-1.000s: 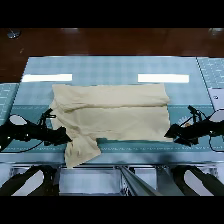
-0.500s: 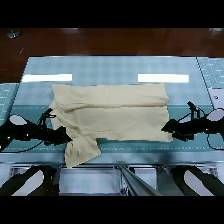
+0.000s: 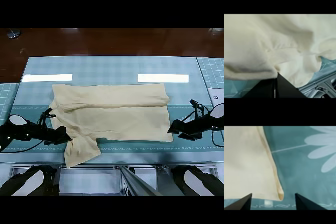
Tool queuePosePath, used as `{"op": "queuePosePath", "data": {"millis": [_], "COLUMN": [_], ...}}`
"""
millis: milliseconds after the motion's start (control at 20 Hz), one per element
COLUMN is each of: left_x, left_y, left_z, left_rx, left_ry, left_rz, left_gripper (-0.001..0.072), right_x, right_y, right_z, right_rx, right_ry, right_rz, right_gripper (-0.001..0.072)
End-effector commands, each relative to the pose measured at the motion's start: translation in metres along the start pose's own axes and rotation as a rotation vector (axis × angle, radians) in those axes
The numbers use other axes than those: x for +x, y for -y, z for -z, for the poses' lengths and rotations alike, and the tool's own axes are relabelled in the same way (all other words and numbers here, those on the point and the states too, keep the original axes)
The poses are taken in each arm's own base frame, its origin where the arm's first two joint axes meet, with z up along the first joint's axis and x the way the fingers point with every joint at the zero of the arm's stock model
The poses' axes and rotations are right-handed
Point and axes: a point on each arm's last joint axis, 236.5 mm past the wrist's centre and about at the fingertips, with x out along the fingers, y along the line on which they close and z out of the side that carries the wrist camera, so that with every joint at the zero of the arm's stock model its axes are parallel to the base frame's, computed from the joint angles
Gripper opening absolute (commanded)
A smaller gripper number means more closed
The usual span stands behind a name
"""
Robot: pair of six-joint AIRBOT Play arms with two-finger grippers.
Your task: Fold the shirts.
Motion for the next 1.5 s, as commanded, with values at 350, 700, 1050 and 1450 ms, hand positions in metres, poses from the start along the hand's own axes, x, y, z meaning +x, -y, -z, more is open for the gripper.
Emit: {"op": "queuePosePath", "data": {"millis": [350, 700, 1050, 1450], "left_x": [0.0, -0.022, -0.112, -0.103], "left_y": [-0.001, 0.014, 0.064, 0.063], "left_z": [-0.004, -0.024, -0.13, -0.203], "left_rx": [0.001, 0.045, 0.111, 0.021], "left_ry": [0.017, 0.053, 0.418, 0.473], "left_rz": [-0.005, 0.008, 0.058, 0.073], "left_gripper": [0.0018, 0.0018, 0.0018, 0.0018], "right_x": [0.035, 0.014, -0.047, -0.059], "right_y": [-0.047, -0.063, -0.075, -0.116], "right_z": [-0.004, -0.019, -0.097, -0.17], "right_rx": [0.064, -0.041, -0.086, -0.04], "right_ry": [-0.076, -0.059, 0.155, 0.245], "right_rz": [-0.236, -0.288, -0.257, -0.435], "right_gripper": [0.0612, 0.0031, 0.0032, 0.0032]}}
